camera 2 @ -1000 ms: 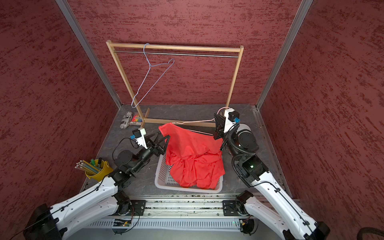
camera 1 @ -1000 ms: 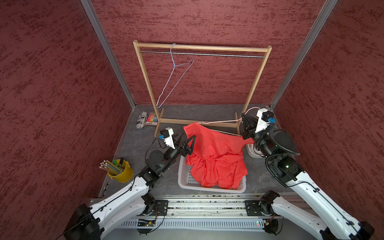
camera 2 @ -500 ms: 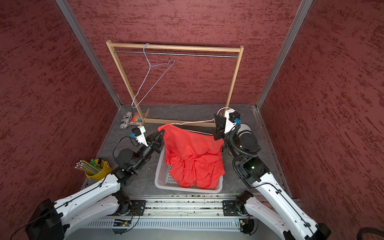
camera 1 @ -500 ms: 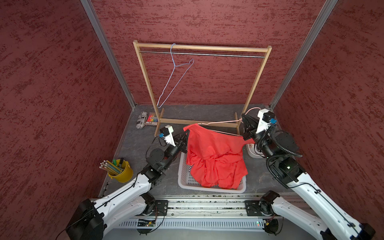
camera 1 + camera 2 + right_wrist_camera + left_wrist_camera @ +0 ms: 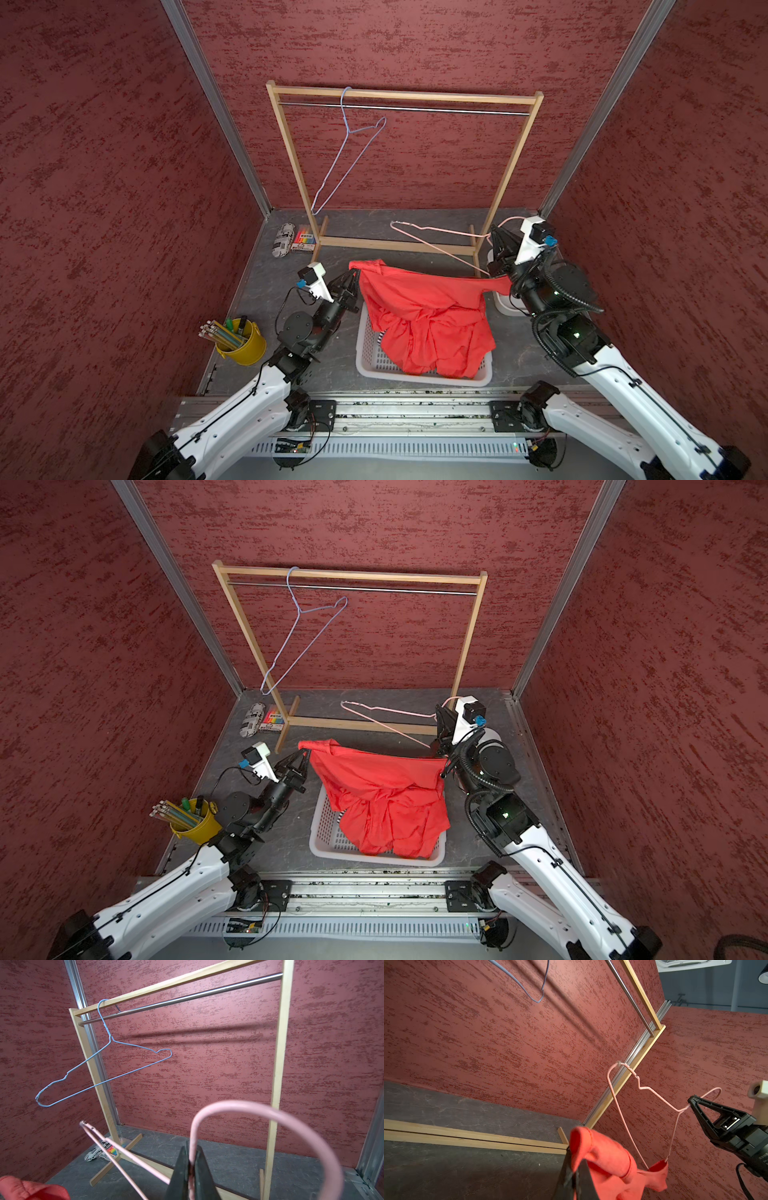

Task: Remove the clothespins securing tank tops to the hanger
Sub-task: Remove the tank top from the hanger.

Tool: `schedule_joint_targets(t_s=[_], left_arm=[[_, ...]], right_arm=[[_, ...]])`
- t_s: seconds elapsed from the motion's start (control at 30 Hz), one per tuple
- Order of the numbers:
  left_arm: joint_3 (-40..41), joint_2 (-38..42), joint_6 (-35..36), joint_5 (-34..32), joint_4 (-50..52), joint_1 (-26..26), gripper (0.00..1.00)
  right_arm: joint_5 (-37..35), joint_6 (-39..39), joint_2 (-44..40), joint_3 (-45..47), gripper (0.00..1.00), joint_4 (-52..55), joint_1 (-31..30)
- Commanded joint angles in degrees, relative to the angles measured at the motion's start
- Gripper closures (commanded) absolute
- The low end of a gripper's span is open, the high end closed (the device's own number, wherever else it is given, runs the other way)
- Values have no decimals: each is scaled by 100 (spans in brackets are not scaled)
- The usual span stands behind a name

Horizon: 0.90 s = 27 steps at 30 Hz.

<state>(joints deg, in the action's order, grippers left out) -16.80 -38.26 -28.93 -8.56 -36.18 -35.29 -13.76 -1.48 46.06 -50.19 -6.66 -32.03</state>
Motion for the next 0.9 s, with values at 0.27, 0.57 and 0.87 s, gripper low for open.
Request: schedule_joint_targets(t_s=[0.27, 0.57, 0.87], left_arm=[[-662, -545, 28, 2698, 108, -20, 100], [-1019, -780, 1065, 1392, 2345, -1896, 100], [-1154, -1266, -271, -2630, 4791, -3253, 37]], right_arm=[[465, -90, 100, -321, 100, -502, 21], [1372, -235, 411, -750, 100, -311, 12], [2104, -444, 462, -658, 100, 120, 13]])
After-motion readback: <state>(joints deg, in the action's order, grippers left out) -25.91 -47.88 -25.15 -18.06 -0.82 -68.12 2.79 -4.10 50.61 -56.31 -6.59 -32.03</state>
